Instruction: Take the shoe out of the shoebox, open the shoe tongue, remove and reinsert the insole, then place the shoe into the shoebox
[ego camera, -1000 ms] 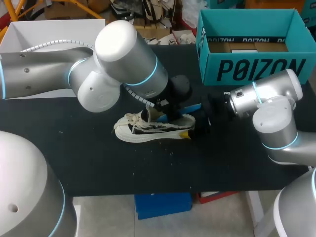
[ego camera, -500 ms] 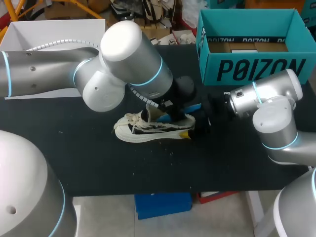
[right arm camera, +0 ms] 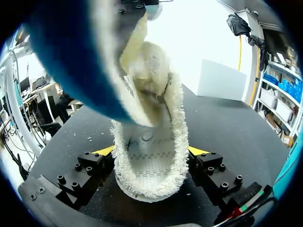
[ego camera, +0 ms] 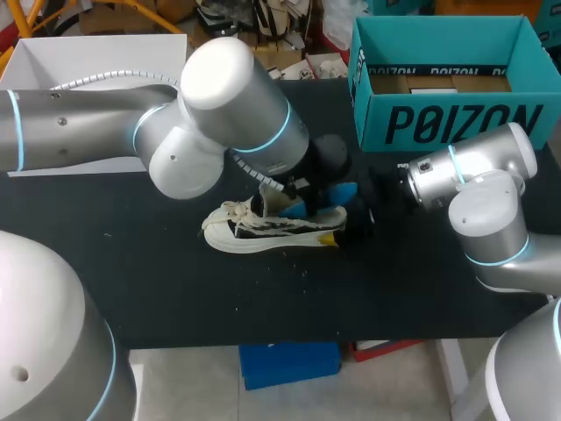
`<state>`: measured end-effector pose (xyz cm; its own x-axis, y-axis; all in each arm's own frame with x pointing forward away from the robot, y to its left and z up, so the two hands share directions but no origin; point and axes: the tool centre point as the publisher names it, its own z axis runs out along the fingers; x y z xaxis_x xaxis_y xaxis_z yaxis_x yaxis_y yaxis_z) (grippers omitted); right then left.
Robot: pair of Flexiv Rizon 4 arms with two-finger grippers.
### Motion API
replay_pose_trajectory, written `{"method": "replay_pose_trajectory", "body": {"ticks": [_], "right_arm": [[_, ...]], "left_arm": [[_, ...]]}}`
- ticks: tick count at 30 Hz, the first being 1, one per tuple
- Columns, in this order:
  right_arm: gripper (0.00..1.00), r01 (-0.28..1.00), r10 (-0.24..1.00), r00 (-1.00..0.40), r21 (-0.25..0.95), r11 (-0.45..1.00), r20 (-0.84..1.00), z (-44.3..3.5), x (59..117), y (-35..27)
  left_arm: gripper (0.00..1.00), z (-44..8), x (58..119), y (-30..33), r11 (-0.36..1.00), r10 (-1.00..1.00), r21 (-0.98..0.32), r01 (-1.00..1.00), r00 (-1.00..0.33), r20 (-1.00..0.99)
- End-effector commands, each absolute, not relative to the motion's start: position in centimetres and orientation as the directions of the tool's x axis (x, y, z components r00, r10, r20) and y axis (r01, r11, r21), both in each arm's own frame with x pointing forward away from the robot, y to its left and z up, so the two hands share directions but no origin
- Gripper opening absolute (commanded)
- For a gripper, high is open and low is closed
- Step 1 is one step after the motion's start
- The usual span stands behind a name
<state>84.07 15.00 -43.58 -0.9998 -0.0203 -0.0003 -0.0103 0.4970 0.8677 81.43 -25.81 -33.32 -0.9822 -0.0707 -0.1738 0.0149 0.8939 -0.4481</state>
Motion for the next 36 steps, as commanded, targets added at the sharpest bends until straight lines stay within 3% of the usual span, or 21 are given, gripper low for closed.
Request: {"method": "replay_pose_trajectory", "body": {"ticks": [1,15,30,36], "right_arm": [[0.0,-0.009,-0.019,-1.0,0.867,0.498,0.0,-44.2,84.1,15.0],[0.0,-0.009,-0.019,-1.0,0.867,0.498,0.0,-44.2,84.1,15.0],[0.0,-0.009,-0.019,-1.0,0.867,0.498,0.0,-44.2,84.1,15.0],[0.0,-0.009,-0.019,-1.0,0.867,0.498,0.0,-44.2,84.1,15.0]], "left_arm": [[0.0,-32.0,80.1,-23.9,0.882,-0.051,-0.469,0.035,-0.984,-0.168],[0.0,-25.0,76.9,-23.7,0.812,0.015,-0.58,0.069,-0.995,-0.098],[0.0,-13.2,74.1,-24.3,0.605,-0.006,-0.796,-0.028,-1.0,0.03],[0.0,-9.7,73.9,-23.4,0.51,0.026,-0.85,-0.132,-0.985,0.168]]}}
